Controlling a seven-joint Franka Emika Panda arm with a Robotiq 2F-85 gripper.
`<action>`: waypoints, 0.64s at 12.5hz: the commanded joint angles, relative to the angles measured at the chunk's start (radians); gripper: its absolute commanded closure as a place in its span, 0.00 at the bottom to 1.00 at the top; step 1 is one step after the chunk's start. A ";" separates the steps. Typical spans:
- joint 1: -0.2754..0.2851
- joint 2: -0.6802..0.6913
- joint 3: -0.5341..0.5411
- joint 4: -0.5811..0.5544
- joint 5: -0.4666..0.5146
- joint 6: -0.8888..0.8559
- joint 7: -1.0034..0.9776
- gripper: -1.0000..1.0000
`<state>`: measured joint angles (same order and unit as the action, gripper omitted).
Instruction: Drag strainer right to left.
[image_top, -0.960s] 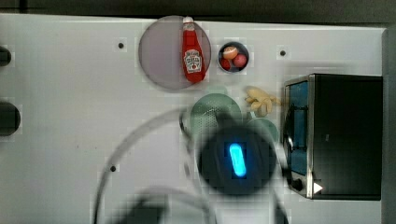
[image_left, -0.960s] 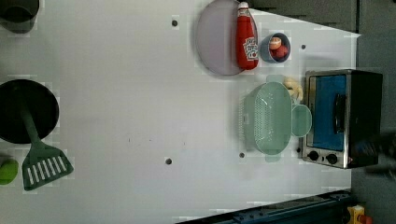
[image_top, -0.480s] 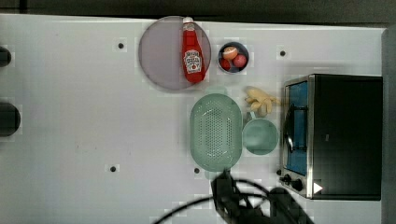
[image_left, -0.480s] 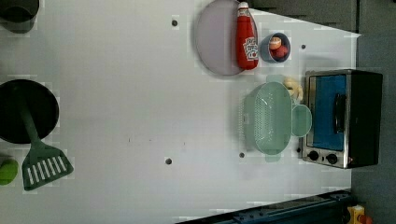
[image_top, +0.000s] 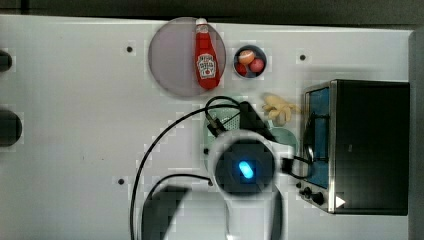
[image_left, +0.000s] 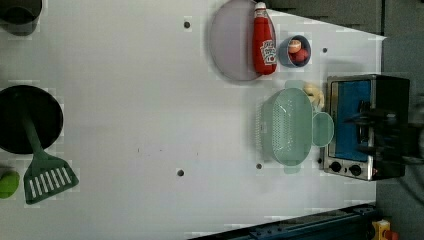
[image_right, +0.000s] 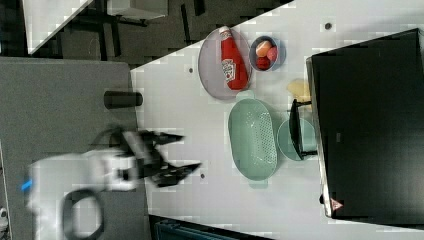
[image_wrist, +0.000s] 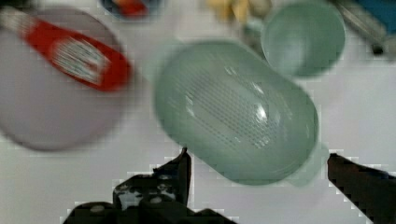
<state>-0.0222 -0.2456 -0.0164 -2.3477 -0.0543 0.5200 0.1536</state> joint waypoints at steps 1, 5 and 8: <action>-0.001 0.111 -0.017 -0.043 0.009 0.095 0.246 0.00; 0.005 0.339 -0.013 -0.044 0.010 0.342 0.397 0.00; 0.018 0.473 -0.005 -0.044 0.010 0.522 0.514 0.00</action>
<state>-0.0099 0.2406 -0.0201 -2.4180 -0.0591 0.9932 0.5498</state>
